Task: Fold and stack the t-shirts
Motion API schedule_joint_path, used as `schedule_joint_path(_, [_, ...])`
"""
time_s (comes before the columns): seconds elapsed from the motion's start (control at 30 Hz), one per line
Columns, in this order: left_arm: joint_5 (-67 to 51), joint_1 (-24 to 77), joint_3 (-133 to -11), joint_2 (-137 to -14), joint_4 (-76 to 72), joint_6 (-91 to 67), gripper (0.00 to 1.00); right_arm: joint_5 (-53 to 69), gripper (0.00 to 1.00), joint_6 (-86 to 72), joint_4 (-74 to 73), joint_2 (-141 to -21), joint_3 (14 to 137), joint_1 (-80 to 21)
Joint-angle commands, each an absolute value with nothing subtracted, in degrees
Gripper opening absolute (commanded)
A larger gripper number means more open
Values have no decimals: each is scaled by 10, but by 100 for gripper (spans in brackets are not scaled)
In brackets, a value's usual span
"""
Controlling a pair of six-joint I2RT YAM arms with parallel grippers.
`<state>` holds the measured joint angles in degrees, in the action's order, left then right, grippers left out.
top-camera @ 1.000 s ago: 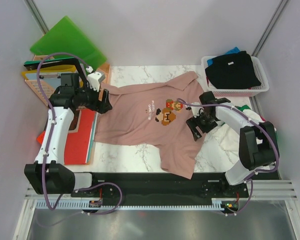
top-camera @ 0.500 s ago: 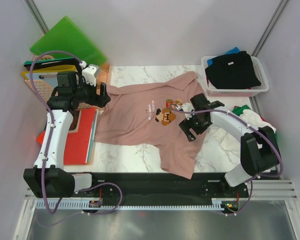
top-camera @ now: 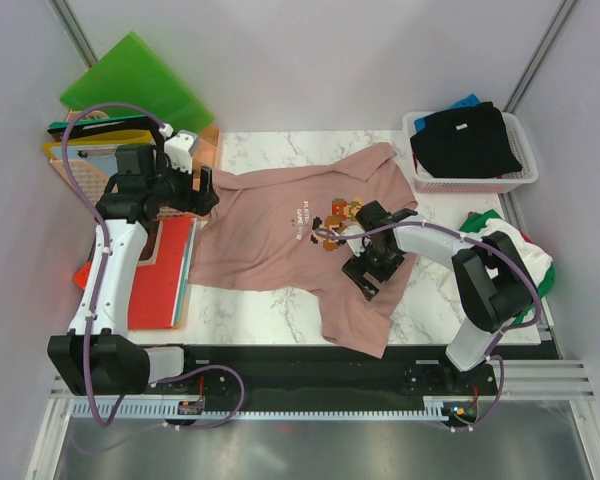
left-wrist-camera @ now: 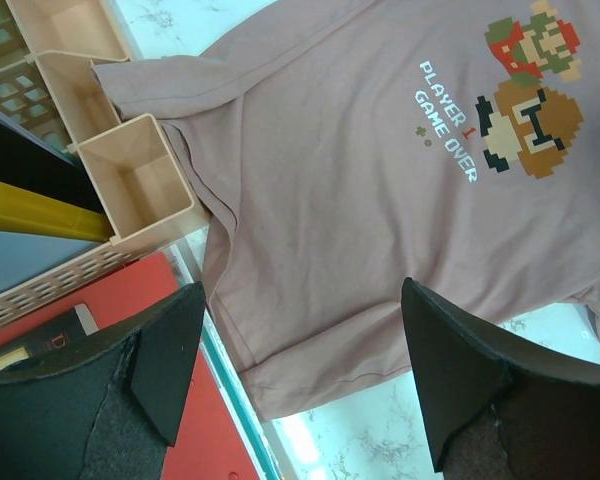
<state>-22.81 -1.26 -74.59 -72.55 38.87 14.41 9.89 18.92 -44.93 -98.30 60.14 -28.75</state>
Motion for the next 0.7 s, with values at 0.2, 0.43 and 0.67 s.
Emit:
schedule_joint_path(0.2, [-213, -15, -735, -714, 383, 163, 86, 33, 93, 227, -498, -937, 580, -284])
schedule_joint_path(0.43, [-223, -14, -738, -720, 382, 154, 86, -32, 94, 257, -544, -911, 570, -282])
schedule_joint_path(0.67, [-226, -15, -734, -722, 381, 153, 86, -45, 86, 272, -551, -850, 581, -262])
